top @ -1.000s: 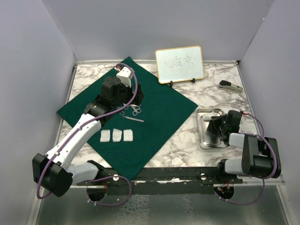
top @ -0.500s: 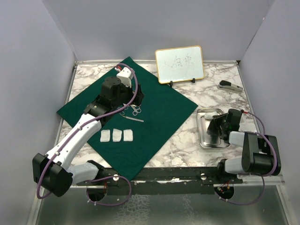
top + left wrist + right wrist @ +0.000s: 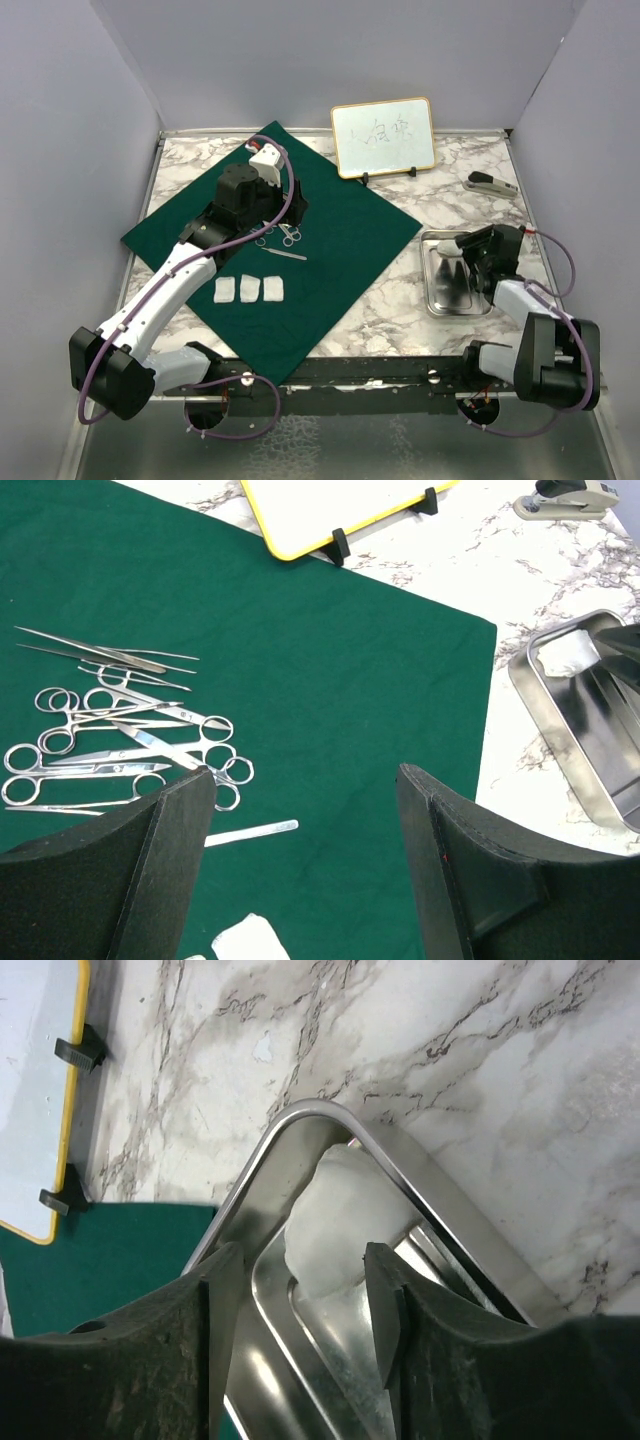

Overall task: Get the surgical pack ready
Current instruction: Place the medical item in the container, then adjust the medical item in the surgical kit.

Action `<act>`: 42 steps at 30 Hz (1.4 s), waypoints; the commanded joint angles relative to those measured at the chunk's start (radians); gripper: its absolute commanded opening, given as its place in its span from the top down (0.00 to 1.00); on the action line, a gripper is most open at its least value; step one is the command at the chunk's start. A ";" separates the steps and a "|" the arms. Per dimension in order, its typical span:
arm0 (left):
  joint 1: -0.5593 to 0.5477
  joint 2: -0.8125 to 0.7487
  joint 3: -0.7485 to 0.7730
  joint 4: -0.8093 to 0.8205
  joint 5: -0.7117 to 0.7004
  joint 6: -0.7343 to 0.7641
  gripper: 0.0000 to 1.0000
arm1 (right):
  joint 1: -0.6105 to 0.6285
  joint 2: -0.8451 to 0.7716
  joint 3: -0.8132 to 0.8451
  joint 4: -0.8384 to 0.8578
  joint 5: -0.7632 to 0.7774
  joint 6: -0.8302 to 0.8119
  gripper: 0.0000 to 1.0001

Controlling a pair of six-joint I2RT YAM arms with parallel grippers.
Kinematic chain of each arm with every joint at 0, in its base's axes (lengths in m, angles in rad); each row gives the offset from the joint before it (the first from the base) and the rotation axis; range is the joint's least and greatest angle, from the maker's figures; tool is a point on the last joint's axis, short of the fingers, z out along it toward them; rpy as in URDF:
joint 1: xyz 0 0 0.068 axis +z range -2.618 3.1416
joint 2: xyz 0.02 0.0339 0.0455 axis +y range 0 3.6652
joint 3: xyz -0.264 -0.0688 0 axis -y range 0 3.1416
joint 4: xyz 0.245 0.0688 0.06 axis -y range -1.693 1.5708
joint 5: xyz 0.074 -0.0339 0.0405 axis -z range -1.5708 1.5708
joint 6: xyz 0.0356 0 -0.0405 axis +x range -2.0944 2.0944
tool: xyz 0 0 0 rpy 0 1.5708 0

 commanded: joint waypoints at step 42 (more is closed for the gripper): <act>0.000 0.180 -0.251 -0.342 -0.353 -0.354 0.33 | 0.833 0.529 0.431 0.242 -0.705 -0.106 0.48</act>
